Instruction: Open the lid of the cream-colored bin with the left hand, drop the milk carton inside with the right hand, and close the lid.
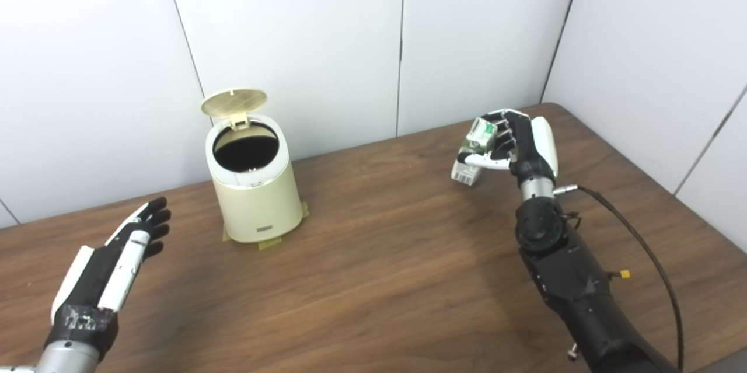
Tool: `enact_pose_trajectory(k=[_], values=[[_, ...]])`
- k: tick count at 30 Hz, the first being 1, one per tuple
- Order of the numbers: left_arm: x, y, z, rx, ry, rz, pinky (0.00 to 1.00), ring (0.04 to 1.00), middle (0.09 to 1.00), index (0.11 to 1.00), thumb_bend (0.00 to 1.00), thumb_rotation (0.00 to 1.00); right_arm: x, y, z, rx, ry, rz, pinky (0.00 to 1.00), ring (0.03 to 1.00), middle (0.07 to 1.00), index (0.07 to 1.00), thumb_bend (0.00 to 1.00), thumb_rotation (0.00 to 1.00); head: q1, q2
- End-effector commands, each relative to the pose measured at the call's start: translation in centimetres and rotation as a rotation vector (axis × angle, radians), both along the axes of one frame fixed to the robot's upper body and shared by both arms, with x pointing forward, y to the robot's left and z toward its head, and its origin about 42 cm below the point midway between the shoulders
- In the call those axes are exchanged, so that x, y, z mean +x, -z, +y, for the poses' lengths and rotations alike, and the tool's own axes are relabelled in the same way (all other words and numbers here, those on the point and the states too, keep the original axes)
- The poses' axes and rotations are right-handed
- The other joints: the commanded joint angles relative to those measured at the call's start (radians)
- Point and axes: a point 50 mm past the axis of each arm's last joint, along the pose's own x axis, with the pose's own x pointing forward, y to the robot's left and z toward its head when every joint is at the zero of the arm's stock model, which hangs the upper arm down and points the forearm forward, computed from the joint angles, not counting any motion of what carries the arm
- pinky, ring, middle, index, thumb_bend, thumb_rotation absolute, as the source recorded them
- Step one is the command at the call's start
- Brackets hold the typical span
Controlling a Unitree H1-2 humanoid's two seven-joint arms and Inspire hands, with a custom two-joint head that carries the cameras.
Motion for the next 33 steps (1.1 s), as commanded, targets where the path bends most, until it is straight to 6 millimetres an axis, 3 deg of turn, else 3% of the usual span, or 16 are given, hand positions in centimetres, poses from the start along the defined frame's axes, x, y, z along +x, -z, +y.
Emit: enact_pose_trajectory(k=[1,8,10,18,22,25,33], values=[[0.1,-1.3,-0.1,0.014,-0.001,-0.051,0.89,0.899,0.910,0.923,0.18,0.93,0.9,-4.6,1.1,-0.029,-0.053,-0.193,0.36,0.389,0.500,0.531,0.51,0.00,0.014,0.001],[0.0,-0.6,-0.5,-0.018,-0.019,-0.036,0.89,0.892,0.896,0.903,0.25,0.88,-1.4,-8.3,6.8,0.070,-0.201,-0.343,0.36,0.389,0.497,0.521,0.52,0.00,0.113,0.003],[0.0,-0.5,-0.9,-0.031,-0.020,-0.036,0.89,0.891,0.891,0.900,0.27,0.89,-1.7,-8.8,7.6,0.070,-0.225,-0.367,0.37,0.394,0.495,0.521,0.52,0.00,0.156,0.006],[-0.2,0.4,-1.9,-0.034,-0.043,-0.021,0.84,0.879,0.891,0.897,0.35,0.99,-2.8,-11.2,11.8,0.024,-0.441,-0.473,0.37,0.379,0.493,0.552,0.51,0.00,0.297,0.017],[-0.4,0.8,-2.8,-0.033,-0.055,-0.013,0.82,0.856,0.872,0.887,0.41,0.98,-2.3,-13.1,15.1,-0.013,-0.545,-0.521,0.35,0.371,0.495,0.553,0.51,0.00,0.367,0.019],[-0.5,1.1,-3.2,-0.021,-0.064,-0.010,0.84,0.882,0.884,0.891,0.40,1.00,-1.7,-14.2,17.3,-0.031,-0.586,-0.534,0.32,0.364,0.494,0.557,0.51,0.00,0.399,0.018],[-0.7,1.8,-3.6,-0.020,-0.074,0.007,0.85,0.883,0.883,0.890,0.40,1.00,1.1,-14.2,21.1,-0.024,-0.638,-0.503,0.32,0.364,0.488,0.559,0.51,0.00,0.438,0.010]])
